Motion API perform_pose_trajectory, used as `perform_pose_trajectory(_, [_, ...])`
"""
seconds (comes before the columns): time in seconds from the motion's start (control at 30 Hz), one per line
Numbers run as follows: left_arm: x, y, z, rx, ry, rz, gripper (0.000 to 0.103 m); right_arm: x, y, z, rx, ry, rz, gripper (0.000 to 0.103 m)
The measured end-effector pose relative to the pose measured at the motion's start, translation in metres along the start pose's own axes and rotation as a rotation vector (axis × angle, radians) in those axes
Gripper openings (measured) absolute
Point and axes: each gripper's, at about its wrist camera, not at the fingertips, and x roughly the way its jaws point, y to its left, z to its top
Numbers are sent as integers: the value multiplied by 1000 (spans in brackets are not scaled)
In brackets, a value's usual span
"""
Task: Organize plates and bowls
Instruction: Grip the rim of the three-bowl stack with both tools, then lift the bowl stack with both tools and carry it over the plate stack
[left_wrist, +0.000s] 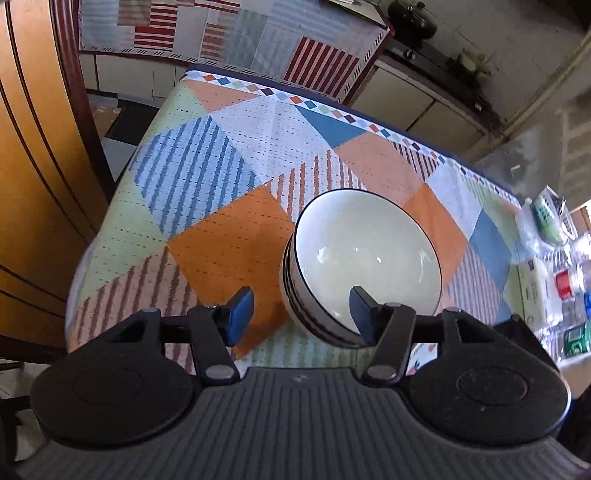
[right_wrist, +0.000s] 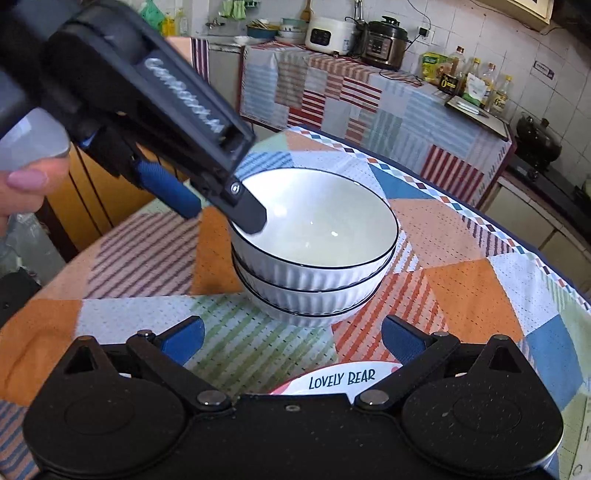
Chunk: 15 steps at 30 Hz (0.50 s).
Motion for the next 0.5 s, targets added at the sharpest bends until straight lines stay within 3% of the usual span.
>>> perform_pose_trajectory(0.17, [17,7,-6,-11,5,-54,56,5,5,5,-12,6,1,103])
perform_pose_trajectory(0.33, [26,20,-11,-64,5,-142,54,25,1,4,72,22,15,103])
perform_pose_trajectory(0.5, [38,25,-10,-98,10,-169,52,41,-4,9,72,56,22,103])
